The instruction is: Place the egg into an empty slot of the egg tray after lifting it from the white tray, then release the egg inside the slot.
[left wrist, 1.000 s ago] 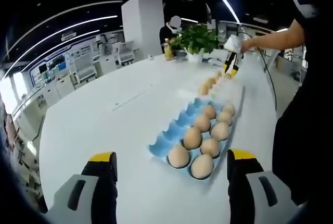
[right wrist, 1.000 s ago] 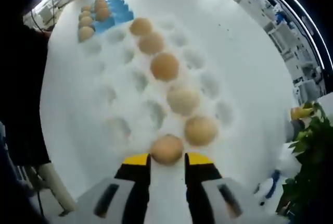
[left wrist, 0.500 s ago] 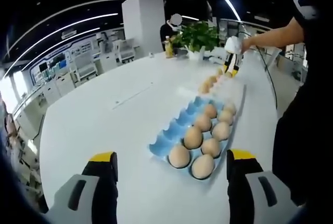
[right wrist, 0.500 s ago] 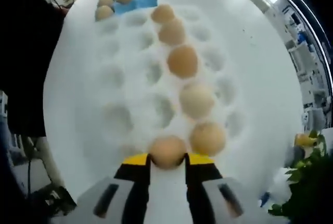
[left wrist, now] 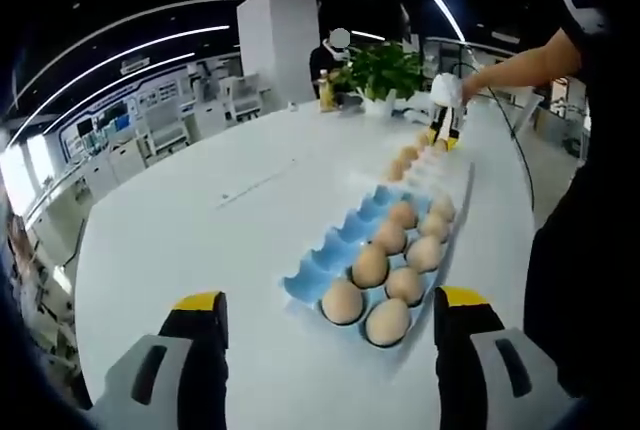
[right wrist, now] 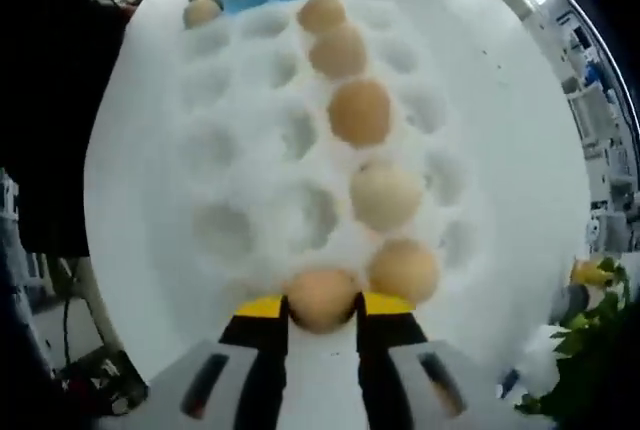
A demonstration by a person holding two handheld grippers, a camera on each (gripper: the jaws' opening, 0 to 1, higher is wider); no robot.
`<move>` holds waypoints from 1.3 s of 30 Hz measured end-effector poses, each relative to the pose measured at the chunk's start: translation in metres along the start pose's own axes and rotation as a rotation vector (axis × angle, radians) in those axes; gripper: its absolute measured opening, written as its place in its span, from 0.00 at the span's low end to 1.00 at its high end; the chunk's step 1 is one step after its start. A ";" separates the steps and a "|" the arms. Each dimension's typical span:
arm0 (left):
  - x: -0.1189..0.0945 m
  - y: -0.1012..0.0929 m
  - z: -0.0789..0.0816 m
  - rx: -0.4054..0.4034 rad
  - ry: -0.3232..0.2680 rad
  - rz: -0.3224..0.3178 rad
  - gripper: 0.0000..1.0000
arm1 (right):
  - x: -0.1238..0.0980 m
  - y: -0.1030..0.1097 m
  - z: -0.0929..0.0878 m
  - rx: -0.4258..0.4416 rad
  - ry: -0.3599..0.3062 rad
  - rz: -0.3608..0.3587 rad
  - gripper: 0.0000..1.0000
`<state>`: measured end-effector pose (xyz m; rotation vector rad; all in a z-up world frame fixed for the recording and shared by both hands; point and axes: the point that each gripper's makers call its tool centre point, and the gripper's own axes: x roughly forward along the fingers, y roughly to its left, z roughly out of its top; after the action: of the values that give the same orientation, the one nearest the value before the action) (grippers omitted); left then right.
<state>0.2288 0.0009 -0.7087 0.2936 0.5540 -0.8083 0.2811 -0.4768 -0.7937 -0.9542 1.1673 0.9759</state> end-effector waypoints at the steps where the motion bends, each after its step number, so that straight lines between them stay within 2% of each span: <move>1: 0.000 -0.001 0.000 0.006 0.004 -0.008 0.86 | -0.002 -0.001 -0.001 0.058 -0.030 0.002 0.26; 3: -0.002 0.000 0.002 0.012 0.000 -0.008 0.85 | -0.011 -0.001 0.000 0.181 -0.109 0.024 0.26; 4: -0.004 0.004 0.004 0.008 -0.006 0.001 0.85 | -0.018 -0.004 0.000 0.195 -0.128 0.011 0.26; 5: -0.004 0.007 0.006 0.003 -0.011 0.008 0.85 | -0.022 -0.002 0.001 0.204 -0.133 0.029 0.26; 6: -0.005 0.009 0.007 0.001 -0.017 0.014 0.86 | -0.027 0.000 0.002 0.199 -0.132 0.039 0.26; 7: -0.005 0.010 0.008 0.002 -0.024 0.015 0.85 | -0.032 -0.002 0.005 0.184 -0.141 0.019 0.26; 9: -0.005 0.009 0.009 -0.003 -0.028 0.011 0.85 | -0.036 0.006 0.011 0.177 -0.135 0.047 0.26; 10: -0.004 0.009 0.008 0.000 -0.024 0.009 0.85 | -0.036 0.007 0.016 0.149 -0.141 0.025 0.26; 15: -0.004 0.010 0.001 0.015 -0.008 0.015 0.87 | -0.030 0.016 0.024 0.125 -0.119 0.050 0.26; 18: -0.007 0.012 -0.001 0.008 -0.010 0.017 0.87 | -0.029 0.020 0.030 0.119 -0.128 0.068 0.26; 29: -0.008 0.015 -0.008 0.007 0.009 0.025 0.88 | -0.033 0.031 0.067 0.042 -0.194 0.095 0.26; 39: -0.005 0.015 -0.006 0.012 0.002 0.021 0.89 | -0.029 0.043 0.104 -0.018 -0.249 0.119 0.26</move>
<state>0.2349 0.0161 -0.7098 0.3107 0.5474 -0.7915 0.2658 -0.3686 -0.7542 -0.7587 1.0147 1.1672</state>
